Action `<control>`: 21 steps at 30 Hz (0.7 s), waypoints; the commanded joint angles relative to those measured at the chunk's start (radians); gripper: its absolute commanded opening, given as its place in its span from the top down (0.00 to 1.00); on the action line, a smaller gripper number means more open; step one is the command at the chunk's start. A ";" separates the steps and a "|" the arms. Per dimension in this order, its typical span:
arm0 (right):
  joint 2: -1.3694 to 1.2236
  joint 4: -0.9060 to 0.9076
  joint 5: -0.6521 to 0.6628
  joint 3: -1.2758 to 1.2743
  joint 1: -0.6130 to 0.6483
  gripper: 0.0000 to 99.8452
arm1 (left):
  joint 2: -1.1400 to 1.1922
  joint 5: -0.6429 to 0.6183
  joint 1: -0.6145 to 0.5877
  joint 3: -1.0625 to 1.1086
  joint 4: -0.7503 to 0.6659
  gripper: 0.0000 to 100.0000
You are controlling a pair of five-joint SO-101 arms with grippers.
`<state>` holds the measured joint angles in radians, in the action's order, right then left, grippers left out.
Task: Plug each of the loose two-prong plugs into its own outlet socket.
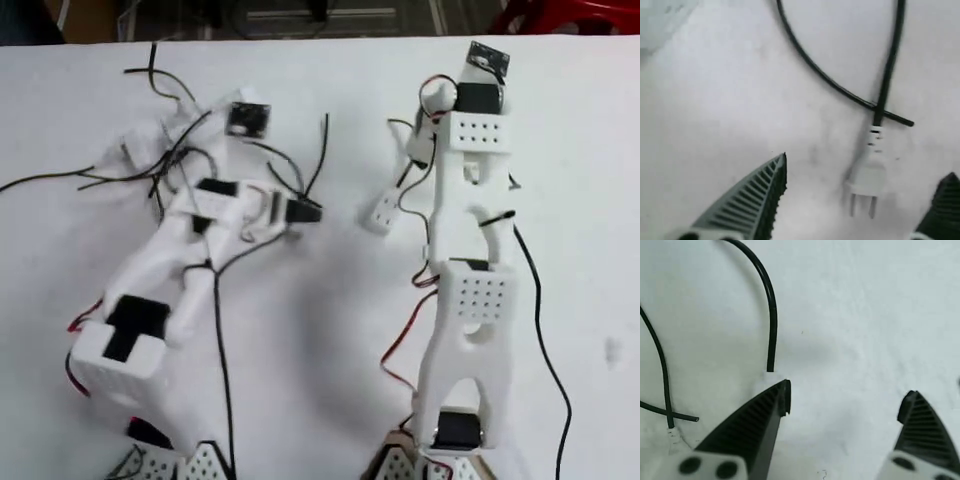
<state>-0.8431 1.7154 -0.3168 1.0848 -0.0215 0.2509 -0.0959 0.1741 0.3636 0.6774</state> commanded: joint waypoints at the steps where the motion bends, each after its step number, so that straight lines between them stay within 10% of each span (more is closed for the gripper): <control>1: 0.076 0.005 0.011 0.003 -0.010 0.66 | 0.004 0.006 0.071 -0.049 0.002 0.70; 21: 0.068 0.007 0.011 0.002 -0.027 0.66 | 0.590 0.178 0.094 -0.942 0.746 0.84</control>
<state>-0.8431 1.7154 -0.3153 1.0787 -0.0445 0.8017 0.0621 0.2447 -0.5002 1.3648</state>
